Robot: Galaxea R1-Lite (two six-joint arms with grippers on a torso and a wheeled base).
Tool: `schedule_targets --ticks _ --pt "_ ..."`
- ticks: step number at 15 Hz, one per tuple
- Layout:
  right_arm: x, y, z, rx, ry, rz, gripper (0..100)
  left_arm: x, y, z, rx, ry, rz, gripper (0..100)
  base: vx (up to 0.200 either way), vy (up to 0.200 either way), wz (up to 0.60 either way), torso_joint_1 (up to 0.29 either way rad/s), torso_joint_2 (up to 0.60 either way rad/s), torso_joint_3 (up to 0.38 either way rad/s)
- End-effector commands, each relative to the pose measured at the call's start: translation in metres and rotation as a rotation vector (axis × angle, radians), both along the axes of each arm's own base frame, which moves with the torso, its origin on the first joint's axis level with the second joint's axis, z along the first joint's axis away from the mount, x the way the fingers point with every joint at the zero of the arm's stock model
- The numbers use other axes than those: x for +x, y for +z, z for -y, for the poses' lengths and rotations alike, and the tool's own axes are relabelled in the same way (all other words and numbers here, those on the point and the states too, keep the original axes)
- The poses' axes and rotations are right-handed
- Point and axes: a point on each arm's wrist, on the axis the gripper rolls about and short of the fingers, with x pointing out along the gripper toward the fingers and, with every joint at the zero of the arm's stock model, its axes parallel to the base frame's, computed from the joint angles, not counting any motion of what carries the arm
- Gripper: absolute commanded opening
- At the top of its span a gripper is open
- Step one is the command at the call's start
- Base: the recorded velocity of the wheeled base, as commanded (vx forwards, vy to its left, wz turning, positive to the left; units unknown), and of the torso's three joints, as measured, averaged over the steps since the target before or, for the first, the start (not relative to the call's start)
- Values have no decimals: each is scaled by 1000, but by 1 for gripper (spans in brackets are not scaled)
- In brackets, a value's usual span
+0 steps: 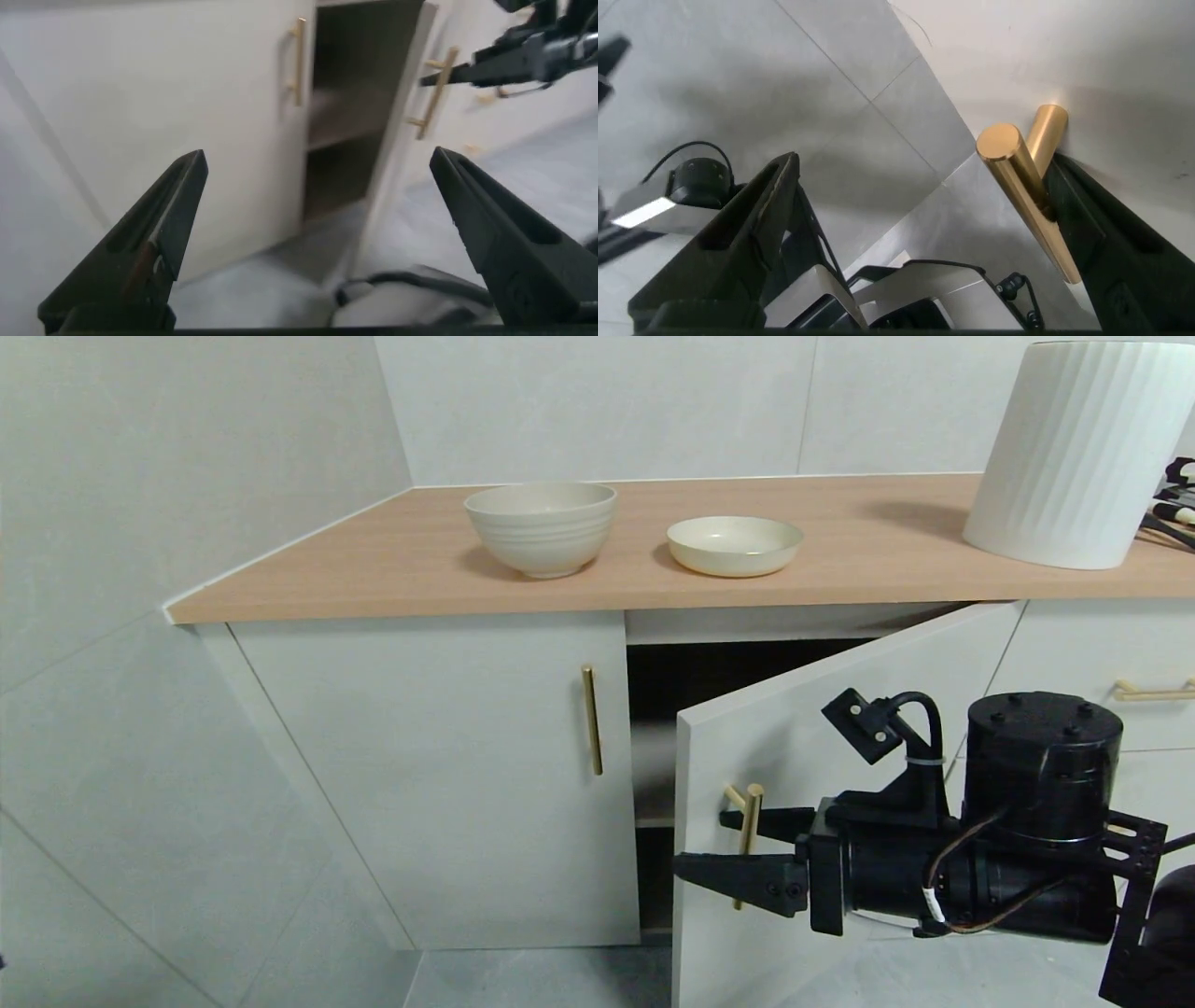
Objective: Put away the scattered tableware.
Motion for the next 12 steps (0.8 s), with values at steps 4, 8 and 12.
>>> schedule_targets --ticks 4,8,12 --pt "-3 4 1 9 1 12 100 139 34 12 -16 -156 -265 100 0 0 0 0 0 0" --pt "-5 2 1 4 6 8 100 201 -10 41 -26 -264 -441 100 0 0 0 0 0 0" --pt "-7 -2 -1 -7 16 -6 100 219 -48 74 -24 -364 -574 100 0 0 0 0 0 0"
